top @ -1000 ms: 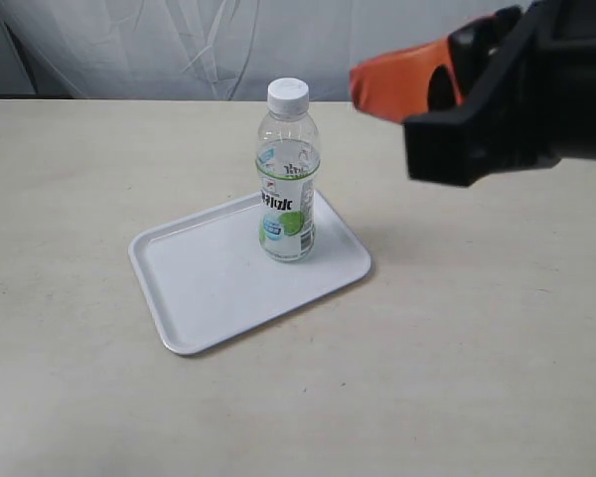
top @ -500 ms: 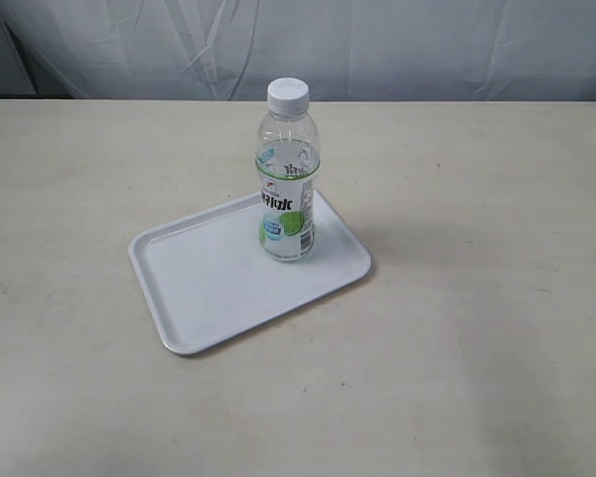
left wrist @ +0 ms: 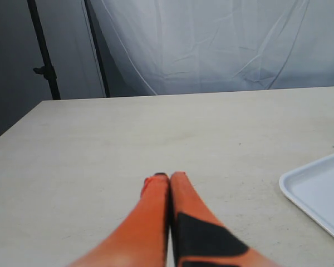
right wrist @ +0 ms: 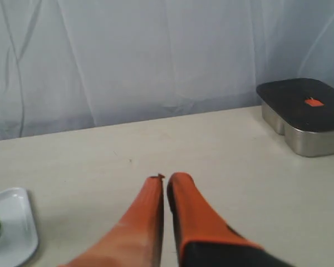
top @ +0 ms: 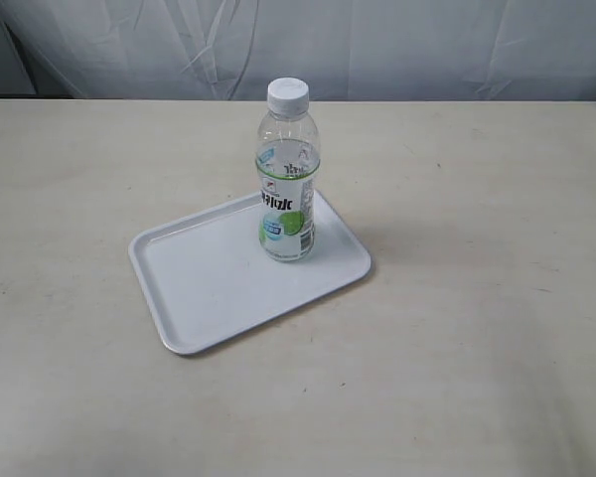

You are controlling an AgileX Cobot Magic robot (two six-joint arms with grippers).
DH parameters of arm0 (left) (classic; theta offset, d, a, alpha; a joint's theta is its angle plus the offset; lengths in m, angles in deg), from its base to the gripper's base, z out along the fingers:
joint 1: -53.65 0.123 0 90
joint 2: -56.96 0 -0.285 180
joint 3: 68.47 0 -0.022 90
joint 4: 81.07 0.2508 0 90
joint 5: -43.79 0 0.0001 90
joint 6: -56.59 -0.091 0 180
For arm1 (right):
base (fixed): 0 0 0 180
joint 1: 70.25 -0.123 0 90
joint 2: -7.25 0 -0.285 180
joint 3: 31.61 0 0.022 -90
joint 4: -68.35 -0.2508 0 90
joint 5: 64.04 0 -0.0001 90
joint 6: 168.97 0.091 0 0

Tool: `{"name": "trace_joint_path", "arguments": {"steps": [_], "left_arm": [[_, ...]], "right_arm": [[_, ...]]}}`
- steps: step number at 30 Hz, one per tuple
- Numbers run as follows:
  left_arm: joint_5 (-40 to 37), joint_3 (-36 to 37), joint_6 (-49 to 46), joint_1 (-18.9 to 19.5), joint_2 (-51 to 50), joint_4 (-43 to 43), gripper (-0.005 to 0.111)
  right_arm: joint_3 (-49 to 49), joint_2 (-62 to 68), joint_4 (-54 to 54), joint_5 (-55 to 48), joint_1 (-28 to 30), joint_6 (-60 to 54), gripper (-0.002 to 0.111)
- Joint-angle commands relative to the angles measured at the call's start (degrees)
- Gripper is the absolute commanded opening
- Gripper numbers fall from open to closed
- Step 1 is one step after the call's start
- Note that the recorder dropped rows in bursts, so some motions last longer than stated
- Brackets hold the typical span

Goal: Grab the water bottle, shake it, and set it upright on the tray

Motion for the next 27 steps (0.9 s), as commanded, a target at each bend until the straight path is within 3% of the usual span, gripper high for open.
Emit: {"name": "trace_joint_path", "arguments": {"steps": [1, 27], "left_arm": [[0.2, 0.1, 0.4, 0.1, 0.3, 0.1, 0.000], [0.2, 0.1, 0.4, 0.1, 0.3, -0.1, 0.000]], "right_arm": [[-3.0, -1.0, 8.2, 0.2, 0.3, 8.2, 0.009], [-12.2, -1.0, 5.6, 1.7, 2.7, 9.2, 0.009]]}}
